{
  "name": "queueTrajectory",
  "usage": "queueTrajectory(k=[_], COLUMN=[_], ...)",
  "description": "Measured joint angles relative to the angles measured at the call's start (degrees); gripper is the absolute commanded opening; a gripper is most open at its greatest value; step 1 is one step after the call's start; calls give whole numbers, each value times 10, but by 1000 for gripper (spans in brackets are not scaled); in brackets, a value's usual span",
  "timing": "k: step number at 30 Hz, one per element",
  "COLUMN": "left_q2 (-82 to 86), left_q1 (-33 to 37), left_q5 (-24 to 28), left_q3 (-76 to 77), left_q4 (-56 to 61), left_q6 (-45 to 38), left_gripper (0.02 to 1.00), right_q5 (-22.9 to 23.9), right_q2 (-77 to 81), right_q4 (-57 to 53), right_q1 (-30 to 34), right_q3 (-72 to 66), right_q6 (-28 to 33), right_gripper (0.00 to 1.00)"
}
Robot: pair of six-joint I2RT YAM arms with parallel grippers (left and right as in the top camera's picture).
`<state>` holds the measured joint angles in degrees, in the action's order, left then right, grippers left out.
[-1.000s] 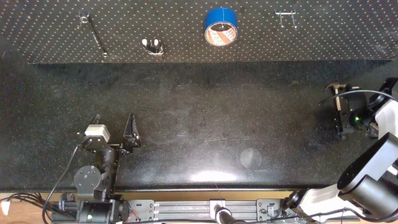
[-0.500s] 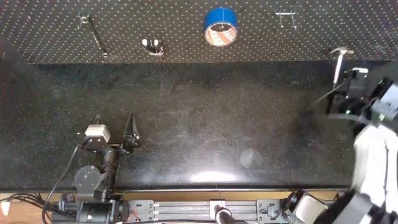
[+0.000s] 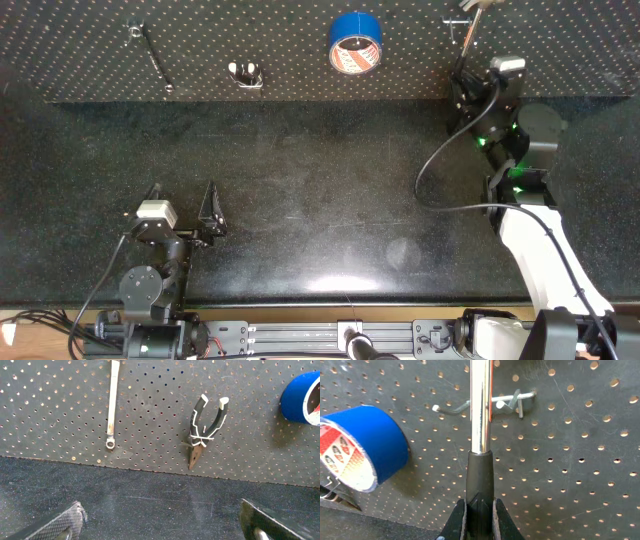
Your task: Place Tools Onto Pegboard
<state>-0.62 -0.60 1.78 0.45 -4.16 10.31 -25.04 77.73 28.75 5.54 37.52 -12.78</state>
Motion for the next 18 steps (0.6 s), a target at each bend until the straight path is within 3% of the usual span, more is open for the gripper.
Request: queueTrajectory(k=[4, 7, 8, 11, 14, 15, 16, 18], left_q2=[0, 0, 0, 0, 0, 0, 0, -1], left_q1=[0, 0, 0, 0, 0, 0, 0, 0], left_q5=[0, 0, 0, 0, 0, 0, 0, 0], left_q3=[0, 0, 0, 0, 0, 0, 0, 0], left_q4=[0, 0, 0, 0, 0, 0, 0, 0], left_q6=[0, 0, 0, 0, 0, 0, 0, 0], left_gripper=[993, 993, 993, 993, 993, 993, 993, 993], right_q5=[1, 18, 26, 31, 31, 48, 68, 89], right_q2=[57, 80, 80, 80, 80, 74, 39, -105], right_q4=[8, 37, 37, 39, 41, 109, 155, 134], right_q1=[-12, -12, -12, -12, -12, -12, -12, -12], right_q3=[2, 4, 4, 4, 4, -20, -66, -160], right_q6=[77, 93, 93, 102, 103, 103, 103, 103], right_gripper=[75, 75, 371, 950, 961, 958, 961, 961])
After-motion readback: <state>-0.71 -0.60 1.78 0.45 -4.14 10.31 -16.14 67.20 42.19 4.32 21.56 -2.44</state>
